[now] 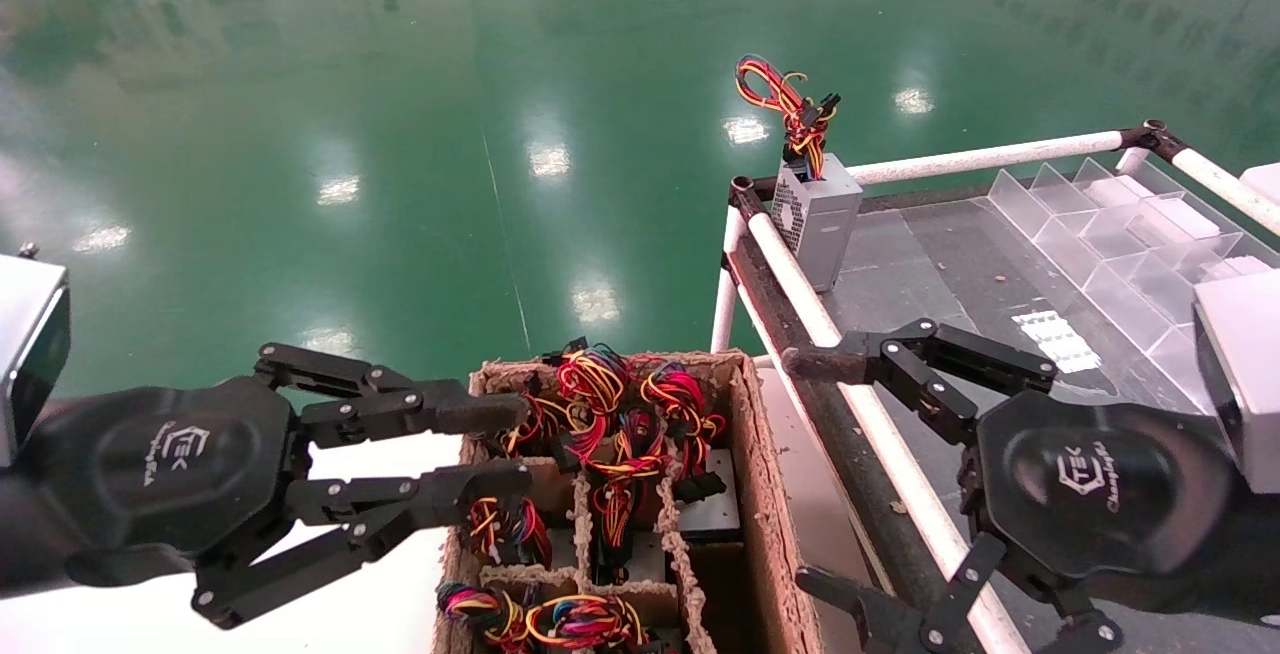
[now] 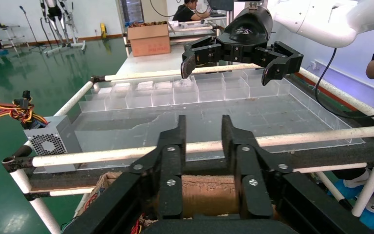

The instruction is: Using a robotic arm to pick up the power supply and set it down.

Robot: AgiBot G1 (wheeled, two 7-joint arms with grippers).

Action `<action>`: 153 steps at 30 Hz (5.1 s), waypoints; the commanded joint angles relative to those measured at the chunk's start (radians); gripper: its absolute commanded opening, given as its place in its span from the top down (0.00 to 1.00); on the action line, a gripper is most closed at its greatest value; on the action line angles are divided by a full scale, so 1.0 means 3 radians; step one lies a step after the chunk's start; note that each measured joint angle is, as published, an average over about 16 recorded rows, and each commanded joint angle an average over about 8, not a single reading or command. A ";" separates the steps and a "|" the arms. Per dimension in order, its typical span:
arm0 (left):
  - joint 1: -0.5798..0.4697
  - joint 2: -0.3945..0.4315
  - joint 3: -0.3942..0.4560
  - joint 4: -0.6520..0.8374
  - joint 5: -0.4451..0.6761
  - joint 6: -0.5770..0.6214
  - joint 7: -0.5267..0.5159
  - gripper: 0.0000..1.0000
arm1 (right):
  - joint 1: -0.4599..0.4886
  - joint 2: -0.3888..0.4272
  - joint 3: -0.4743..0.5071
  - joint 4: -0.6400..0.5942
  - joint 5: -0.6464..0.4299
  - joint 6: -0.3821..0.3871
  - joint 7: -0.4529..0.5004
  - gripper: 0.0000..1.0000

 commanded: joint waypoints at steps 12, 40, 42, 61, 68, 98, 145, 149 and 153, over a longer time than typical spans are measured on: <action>0.0000 0.0000 0.0000 0.0000 0.0000 0.0000 0.0000 0.81 | 0.0000 0.0000 0.0000 0.0000 0.0000 0.0000 0.0000 0.00; -0.0001 0.0000 0.0001 0.0001 0.0000 0.0000 0.0001 0.00 | 0.0412 -0.0303 -0.0295 -0.0293 -0.0717 0.0440 0.0195 0.00; -0.0001 0.0000 0.0001 0.0001 0.0000 0.0000 0.0001 0.00 | 0.0550 -0.0427 -0.0390 -0.0464 -0.0853 0.0466 0.0263 0.00; -0.0001 0.0000 0.0002 0.0001 -0.0001 0.0000 0.0001 0.00 | 0.1560 -0.1580 -0.1062 -0.2475 -0.1868 0.0385 -0.0417 0.21; -0.0001 0.0000 0.0002 0.0001 -0.0001 0.0000 0.0001 0.00 | 0.1686 -0.1840 -0.1103 -0.3046 -0.1946 0.0462 -0.0775 1.00; -0.0002 -0.0001 0.0004 0.0001 -0.0002 -0.0001 0.0002 0.00 | 0.1922 -0.2027 -0.1092 -0.4055 -0.1926 0.0352 -0.1391 1.00; -0.0002 -0.0002 0.0006 0.0001 -0.0004 -0.0001 0.0003 0.00 | 0.2146 -0.1680 -0.0670 -0.4202 -0.1321 0.0019 -0.1552 1.00; -0.0002 -0.0002 0.0006 0.0001 -0.0004 -0.0002 0.0003 0.00 | 0.2328 -0.1604 -0.0642 -0.4192 -0.1281 0.0000 -0.1450 1.00; -0.0002 -0.0002 0.0006 0.0001 -0.0004 -0.0002 0.0003 0.00 | 0.2496 -0.1518 -0.0603 -0.4180 -0.1226 -0.0024 -0.1379 1.00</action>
